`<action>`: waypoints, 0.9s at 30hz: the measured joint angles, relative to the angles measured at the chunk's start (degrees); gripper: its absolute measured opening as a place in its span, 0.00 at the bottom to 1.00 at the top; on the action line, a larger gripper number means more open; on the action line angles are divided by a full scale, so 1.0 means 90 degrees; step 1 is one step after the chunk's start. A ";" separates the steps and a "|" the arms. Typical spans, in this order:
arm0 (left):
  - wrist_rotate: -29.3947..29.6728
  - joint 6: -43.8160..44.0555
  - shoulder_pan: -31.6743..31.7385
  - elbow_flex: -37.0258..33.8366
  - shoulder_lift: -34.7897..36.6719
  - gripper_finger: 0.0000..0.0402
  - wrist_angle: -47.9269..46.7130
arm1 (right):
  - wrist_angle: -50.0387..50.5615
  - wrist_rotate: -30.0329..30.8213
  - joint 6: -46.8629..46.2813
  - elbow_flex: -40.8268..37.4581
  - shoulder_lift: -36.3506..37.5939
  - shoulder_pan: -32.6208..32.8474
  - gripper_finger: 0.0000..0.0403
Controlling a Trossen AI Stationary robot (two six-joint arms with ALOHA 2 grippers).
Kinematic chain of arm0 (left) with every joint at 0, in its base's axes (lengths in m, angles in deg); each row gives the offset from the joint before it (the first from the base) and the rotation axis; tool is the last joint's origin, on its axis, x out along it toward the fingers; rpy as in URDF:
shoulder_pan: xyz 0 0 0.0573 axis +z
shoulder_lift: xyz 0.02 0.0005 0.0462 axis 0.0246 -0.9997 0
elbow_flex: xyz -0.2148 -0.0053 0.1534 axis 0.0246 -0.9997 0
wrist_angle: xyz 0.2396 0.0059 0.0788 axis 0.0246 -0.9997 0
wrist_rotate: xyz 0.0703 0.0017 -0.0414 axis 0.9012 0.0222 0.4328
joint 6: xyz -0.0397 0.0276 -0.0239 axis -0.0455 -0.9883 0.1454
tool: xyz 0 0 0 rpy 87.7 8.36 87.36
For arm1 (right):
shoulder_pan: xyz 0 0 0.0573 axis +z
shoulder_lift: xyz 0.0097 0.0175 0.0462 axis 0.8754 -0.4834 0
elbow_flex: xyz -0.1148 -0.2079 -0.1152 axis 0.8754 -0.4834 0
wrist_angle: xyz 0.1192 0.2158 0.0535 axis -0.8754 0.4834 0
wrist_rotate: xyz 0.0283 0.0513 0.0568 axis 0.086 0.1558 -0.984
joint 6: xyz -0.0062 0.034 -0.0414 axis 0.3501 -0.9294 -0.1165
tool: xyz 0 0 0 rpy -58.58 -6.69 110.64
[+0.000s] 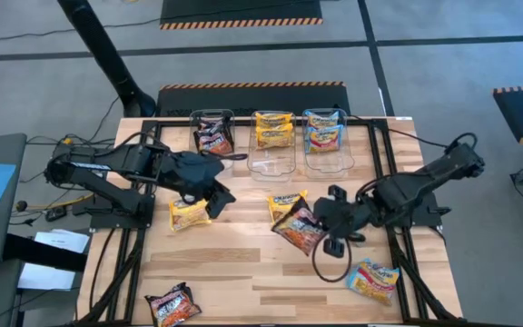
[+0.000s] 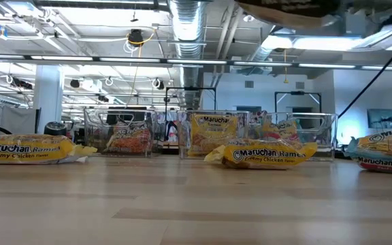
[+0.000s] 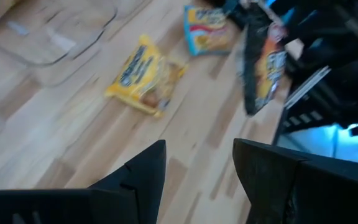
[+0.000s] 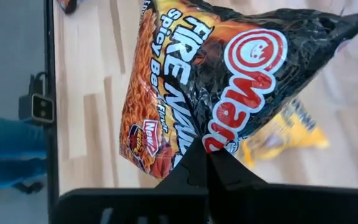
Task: Sort Maruchan noodles
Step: Put the black noodle pack into the left transparent bin
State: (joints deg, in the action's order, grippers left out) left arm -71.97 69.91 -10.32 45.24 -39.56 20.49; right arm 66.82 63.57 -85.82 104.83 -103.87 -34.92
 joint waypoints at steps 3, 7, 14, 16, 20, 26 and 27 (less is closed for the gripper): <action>-0.0053 -0.0011 0.0054 0.0002 -0.0119 0.43 0.0311 | -0.0025 0.0086 0.0398 0.0159 0.0000 -0.0150 0.01; -0.0335 -0.0260 0.0202 0.0002 -0.0354 0.43 0.0582 | -0.0040 0.0090 0.0818 0.0311 0.0000 -0.0319 0.01; -0.0592 -0.0716 0.0501 0.0002 -0.0762 0.43 0.1169 | 0.0005 0.0088 0.1205 0.0351 0.0000 -0.0471 0.01; -0.0772 -0.0767 0.0591 0.0002 -0.0867 0.43 0.1347 | -0.0011 0.0088 0.1374 0.0351 0.0002 -0.0471 0.01; -0.1211 -0.0978 0.0736 0.0002 -0.1076 0.43 0.1988 | -0.0086 0.0088 0.1614 0.0351 0.0002 -0.0469 0.01; -0.1772 -0.1472 0.0855 0.0003 -0.1360 0.43 0.2753 | -0.0089 0.0083 0.1719 0.0349 0.0000 -0.0469 0.01; -0.1928 -0.1501 0.0883 0.0000 -0.1407 0.43 0.2769 | -0.0085 0.0083 0.1719 0.0349 0.0002 -0.0469 0.01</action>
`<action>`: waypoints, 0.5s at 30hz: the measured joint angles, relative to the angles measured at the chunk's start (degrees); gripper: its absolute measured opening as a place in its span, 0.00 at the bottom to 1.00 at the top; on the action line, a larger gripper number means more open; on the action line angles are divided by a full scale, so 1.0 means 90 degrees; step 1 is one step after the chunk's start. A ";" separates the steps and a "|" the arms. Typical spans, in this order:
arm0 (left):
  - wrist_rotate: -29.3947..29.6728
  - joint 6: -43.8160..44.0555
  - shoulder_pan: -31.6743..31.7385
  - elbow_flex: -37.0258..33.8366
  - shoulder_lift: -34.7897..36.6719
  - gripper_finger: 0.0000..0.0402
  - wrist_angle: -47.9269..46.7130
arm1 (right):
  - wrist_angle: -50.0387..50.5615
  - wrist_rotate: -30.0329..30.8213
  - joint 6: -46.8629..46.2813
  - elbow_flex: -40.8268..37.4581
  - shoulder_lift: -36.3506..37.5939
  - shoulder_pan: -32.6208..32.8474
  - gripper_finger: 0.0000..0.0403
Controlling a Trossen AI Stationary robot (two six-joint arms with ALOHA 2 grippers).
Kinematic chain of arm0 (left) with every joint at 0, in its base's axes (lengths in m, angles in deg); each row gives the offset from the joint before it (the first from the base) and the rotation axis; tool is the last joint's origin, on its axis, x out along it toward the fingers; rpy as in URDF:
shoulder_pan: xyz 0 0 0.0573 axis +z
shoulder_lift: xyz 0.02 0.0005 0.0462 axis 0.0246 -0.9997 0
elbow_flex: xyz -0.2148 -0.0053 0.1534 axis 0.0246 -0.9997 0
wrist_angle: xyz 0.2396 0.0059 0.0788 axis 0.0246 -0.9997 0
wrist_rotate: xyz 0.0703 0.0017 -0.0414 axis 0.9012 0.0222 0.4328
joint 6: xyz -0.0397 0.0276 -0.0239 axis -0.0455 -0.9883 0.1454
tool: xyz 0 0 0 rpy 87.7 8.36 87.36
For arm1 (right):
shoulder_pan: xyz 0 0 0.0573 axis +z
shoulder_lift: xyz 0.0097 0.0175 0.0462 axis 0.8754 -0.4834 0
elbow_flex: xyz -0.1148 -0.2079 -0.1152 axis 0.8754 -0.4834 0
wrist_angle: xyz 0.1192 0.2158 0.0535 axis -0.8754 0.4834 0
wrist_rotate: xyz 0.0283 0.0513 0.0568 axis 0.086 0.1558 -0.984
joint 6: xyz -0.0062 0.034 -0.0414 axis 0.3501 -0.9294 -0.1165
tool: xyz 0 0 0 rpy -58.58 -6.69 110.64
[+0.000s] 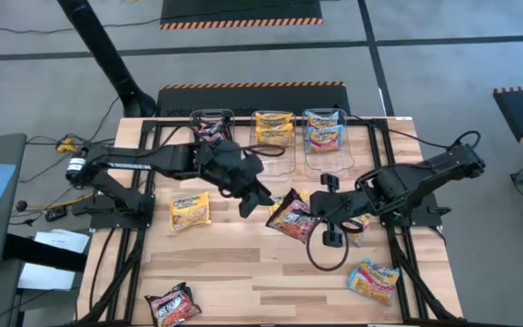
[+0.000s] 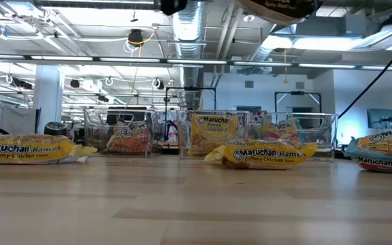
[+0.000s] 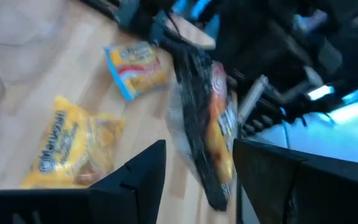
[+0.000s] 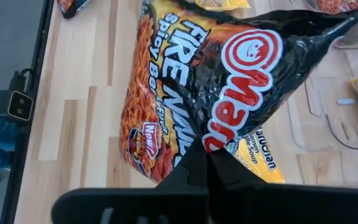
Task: Sort Maruchan noodles
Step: Put the black noodle pack into the left transparent bin
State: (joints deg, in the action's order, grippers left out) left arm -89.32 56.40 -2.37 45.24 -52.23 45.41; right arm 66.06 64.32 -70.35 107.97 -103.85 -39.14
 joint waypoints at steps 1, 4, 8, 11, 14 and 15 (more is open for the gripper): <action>-0.0136 -0.0020 0.0032 0.0003 -0.0053 0.43 0.0209 | 0.0000 0.0000 0.0004 0.0000 0.0000 0.0000 0.01; -0.0360 -0.0020 0.0132 -0.0006 -0.0131 0.45 0.0131 | 0.0023 -0.0002 0.0017 -0.0002 0.0000 0.0000 0.01; -0.0627 0.0067 0.0251 -0.0012 -0.0260 0.48 0.0257 | 0.0074 -0.0005 0.0073 -0.0005 0.0000 0.0000 0.01; -0.0980 0.0101 0.0310 -0.0001 -0.0373 0.51 0.0438 | 0.0069 -0.0006 0.0157 -0.0005 -0.0001 0.0000 0.01; -0.1105 0.0258 0.0348 0.0004 -0.0498 0.54 0.0632 | 0.0063 -0.0007 0.0234 -0.0007 -0.0002 0.0000 0.01; -0.1151 0.0281 0.0364 -0.0010 -0.0498 0.54 0.0545 | 0.0063 -0.0006 0.0271 -0.0007 -0.0001 0.0000 0.01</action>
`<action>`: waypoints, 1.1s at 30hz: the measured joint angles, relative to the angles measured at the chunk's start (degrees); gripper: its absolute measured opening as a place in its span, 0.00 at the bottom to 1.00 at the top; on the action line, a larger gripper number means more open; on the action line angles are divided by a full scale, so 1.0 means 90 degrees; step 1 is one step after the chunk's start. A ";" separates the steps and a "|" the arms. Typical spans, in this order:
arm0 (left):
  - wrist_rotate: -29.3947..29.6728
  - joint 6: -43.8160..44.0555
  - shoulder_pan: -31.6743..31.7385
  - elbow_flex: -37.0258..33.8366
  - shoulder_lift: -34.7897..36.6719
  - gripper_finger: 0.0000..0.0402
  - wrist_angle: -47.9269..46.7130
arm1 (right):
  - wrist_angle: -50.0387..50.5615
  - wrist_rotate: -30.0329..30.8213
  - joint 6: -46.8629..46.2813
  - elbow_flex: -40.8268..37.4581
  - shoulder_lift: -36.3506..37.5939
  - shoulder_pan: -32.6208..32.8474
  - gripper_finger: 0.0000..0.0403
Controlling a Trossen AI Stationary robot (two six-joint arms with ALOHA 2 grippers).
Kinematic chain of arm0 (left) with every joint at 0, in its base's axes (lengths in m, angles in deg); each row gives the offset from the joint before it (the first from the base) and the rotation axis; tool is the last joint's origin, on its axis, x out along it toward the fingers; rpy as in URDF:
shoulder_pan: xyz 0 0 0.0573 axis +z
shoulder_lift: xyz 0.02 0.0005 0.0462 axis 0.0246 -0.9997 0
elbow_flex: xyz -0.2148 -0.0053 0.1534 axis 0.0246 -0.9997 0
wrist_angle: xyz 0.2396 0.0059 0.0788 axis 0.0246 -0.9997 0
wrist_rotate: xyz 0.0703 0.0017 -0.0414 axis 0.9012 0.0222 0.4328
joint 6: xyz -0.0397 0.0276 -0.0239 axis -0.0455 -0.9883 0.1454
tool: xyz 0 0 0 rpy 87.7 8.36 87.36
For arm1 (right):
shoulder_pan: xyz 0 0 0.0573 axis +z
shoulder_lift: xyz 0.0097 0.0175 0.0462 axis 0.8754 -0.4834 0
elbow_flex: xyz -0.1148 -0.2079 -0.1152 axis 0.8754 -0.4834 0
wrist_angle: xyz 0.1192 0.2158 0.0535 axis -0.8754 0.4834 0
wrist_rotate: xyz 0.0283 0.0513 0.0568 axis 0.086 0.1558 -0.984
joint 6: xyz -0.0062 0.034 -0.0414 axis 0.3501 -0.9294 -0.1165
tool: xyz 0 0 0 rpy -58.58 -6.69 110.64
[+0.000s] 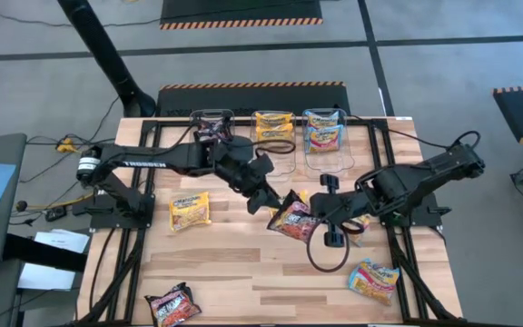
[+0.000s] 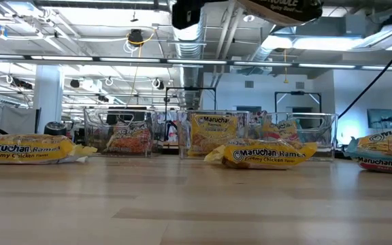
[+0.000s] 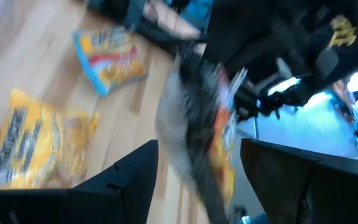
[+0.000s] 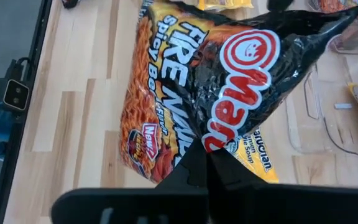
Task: Sort Maruchan noodles
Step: Put the black noodle pack into the left transparent bin
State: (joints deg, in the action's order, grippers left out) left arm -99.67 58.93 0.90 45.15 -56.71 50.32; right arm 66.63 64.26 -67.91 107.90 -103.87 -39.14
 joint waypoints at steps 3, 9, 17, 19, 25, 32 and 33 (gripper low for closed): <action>-0.0033 0.0045 0.0038 0.0022 -0.0063 0.55 0.0212 | -0.0048 -0.0001 0.0157 0.0000 -0.0001 0.0000 0.01; -0.0188 0.0097 0.0049 0.0010 -0.0091 0.55 0.0283 | -0.0169 -0.0001 0.0456 0.0000 -0.0001 0.0000 0.01; -0.0272 0.0105 0.0048 0.0010 -0.0095 0.55 0.0273 | -0.0614 -0.0001 0.1053 0.0000 -0.0001 0.0014 0.01; -0.0448 0.0094 0.0050 0.0010 -0.0095 0.55 0.0273 | -0.0606 0.0001 0.1086 0.0000 -0.0001 -0.0029 0.01; -0.0637 0.0066 0.0037 0.0010 -0.0095 0.55 0.0275 | -0.0589 0.0005 0.1053 0.0000 -0.0001 -0.0308 0.01; -0.0397 0.0164 0.0038 0.0010 -0.0095 0.55 0.0273 | -0.0797 -0.0031 0.0910 0.0000 -0.0001 -0.0457 0.01; -0.0345 0.0186 0.0038 0.0010 -0.0095 0.55 0.0273 | -0.0877 -0.0035 0.0923 0.0000 -0.0001 -0.0457 0.01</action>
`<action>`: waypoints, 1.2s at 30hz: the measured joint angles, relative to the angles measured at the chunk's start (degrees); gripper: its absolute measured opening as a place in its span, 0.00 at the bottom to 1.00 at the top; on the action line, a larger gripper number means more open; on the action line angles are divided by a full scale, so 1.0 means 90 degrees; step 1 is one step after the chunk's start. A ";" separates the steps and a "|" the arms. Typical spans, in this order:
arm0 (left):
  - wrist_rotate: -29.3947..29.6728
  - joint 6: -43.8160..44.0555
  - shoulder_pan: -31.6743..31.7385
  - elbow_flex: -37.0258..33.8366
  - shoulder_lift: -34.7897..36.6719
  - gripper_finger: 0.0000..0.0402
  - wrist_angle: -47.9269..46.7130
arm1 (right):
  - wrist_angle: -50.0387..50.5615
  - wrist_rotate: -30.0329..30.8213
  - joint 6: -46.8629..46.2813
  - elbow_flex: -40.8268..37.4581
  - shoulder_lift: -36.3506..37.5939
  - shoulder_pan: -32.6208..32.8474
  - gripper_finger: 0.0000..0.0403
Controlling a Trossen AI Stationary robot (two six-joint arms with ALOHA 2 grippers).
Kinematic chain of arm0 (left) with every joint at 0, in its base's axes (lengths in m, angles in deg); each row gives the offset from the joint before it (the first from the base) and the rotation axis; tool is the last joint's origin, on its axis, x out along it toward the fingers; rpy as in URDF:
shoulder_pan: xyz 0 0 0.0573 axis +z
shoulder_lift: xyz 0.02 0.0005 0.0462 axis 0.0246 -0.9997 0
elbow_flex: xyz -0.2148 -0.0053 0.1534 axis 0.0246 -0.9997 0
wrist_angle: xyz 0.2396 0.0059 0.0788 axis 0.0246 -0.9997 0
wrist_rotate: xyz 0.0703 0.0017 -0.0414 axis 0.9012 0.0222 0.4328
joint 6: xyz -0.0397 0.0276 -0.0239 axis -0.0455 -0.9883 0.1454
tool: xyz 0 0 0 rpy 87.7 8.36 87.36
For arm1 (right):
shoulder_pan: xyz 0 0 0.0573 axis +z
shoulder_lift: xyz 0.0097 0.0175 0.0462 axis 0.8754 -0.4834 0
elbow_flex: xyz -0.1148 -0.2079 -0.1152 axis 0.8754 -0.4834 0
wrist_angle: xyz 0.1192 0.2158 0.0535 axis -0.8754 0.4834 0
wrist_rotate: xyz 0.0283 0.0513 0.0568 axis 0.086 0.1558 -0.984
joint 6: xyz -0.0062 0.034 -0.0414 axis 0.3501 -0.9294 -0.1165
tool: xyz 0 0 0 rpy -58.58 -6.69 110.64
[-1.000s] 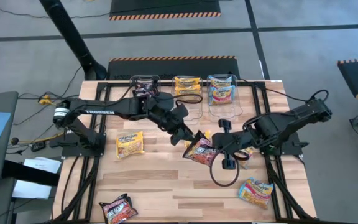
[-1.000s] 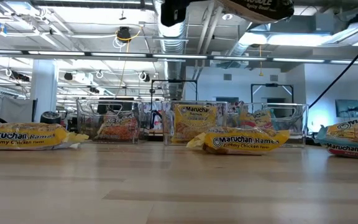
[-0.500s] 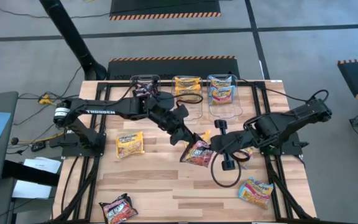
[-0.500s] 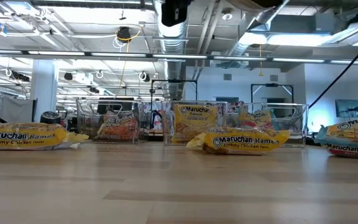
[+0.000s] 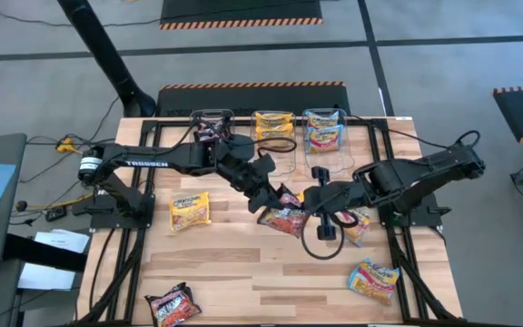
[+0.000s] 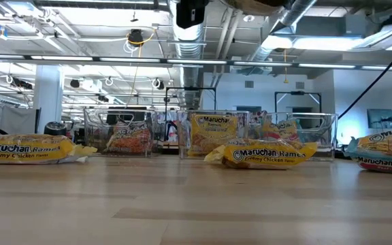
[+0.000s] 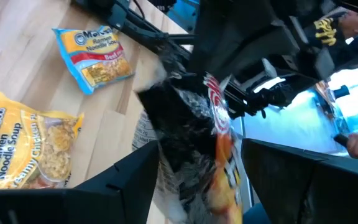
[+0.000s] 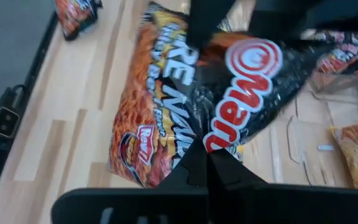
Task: Sort Maruchan noodles
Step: Put the black noodle pack into the left transparent bin
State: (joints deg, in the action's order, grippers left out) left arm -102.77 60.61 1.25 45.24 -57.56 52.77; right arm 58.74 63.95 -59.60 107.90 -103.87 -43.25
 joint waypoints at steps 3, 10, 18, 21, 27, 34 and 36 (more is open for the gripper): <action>0.0030 -0.0032 0.0000 0.0000 0.0000 0.55 -0.0002 | -0.0065 0.0000 0.0003 0.0000 0.0000 0.0002 0.01; 0.0026 -0.0096 0.0000 0.0000 0.0000 0.55 -0.0009 | -0.0139 0.0000 -0.0022 0.0000 0.0000 -0.0001 0.01; 0.0025 -0.0372 0.0002 0.0000 0.0002 0.39 -0.0144 | -0.0277 -0.0012 -0.0039 0.0000 0.0000 -0.0080 0.01; 0.0028 -0.0383 0.0005 0.0000 0.0002 0.28 -0.0148 | -0.0252 -0.0010 -0.0039 0.0000 0.0000 -0.0085 0.01; 0.0245 -0.0557 0.0000 0.0000 0.0002 0.11 -0.0131 | -0.0192 -0.0192 -0.0153 0.0000 0.0000 -0.0087 0.03; 0.0315 -0.0699 0.0000 0.0000 0.0002 0.01 -0.0134 | -0.0062 -0.0158 -0.0315 0.0000 0.0002 -0.0135 0.15; 0.0320 -0.0720 0.0005 0.0000 0.0002 0.00 -0.0136 | -0.0060 -0.0158 -0.0325 0.0000 0.0002 -0.0167 0.19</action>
State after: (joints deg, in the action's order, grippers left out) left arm -99.90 54.13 1.29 45.24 -57.54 51.55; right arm 58.20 62.53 -62.52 107.90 -103.85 -44.75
